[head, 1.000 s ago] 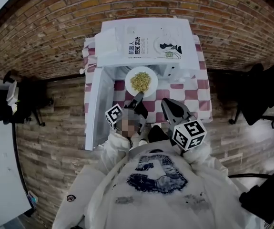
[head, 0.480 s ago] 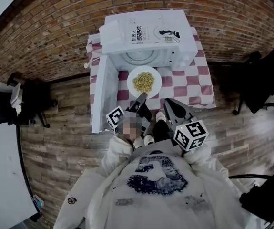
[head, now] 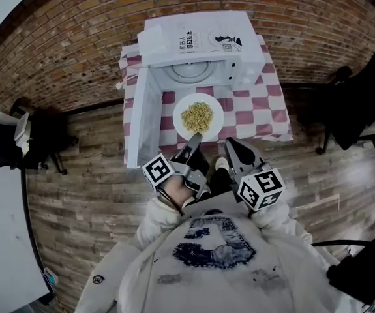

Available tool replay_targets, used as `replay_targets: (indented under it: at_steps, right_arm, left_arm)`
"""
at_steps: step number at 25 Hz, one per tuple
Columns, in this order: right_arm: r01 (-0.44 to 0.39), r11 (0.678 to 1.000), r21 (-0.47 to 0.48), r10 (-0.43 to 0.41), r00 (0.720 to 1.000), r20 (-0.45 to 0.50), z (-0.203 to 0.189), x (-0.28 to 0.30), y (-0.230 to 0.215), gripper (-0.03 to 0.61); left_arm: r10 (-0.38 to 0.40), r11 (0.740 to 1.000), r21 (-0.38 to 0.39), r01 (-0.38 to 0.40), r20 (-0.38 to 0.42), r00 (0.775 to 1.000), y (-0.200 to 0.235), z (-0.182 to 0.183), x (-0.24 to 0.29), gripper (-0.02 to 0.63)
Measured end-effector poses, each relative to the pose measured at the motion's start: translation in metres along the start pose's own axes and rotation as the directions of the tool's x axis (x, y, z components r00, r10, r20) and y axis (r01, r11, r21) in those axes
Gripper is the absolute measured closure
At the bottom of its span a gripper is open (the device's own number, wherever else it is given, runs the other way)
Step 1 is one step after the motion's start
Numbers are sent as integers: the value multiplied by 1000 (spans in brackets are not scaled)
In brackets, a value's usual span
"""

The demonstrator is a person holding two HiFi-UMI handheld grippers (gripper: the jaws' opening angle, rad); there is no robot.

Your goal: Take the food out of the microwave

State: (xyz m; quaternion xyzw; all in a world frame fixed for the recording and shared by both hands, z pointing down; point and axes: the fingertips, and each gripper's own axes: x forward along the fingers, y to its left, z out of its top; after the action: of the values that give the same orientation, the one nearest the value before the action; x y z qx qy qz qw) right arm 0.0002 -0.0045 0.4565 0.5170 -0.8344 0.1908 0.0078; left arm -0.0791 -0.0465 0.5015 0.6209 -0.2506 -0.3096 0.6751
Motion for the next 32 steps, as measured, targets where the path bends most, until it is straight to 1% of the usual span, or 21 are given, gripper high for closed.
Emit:
replay_targets:
  at_steps: [6,14,22,32]
  right_arm:
    - [-10,1000,-26,10,1000,16,12,-4,4,565]
    - [-30,999,-43,32,999,31,26,-8,-5,565]
    - [-52,997,-61,53,998,20,30,-13,-26,566]
    - [-68,996,-52,69,997,18,34,-17,-39,566]
  left_arm:
    - [-6,1000,9,6,17,1000,-20,-12,-15,589]
    - [-14,1000,9,13,34,999,-35,-29,-11,589]
    - [-3,1000,10,3,56,998,-37,-46,0,589]
    - [9,1000,26,-10,70,997,-38,-54,11,589]
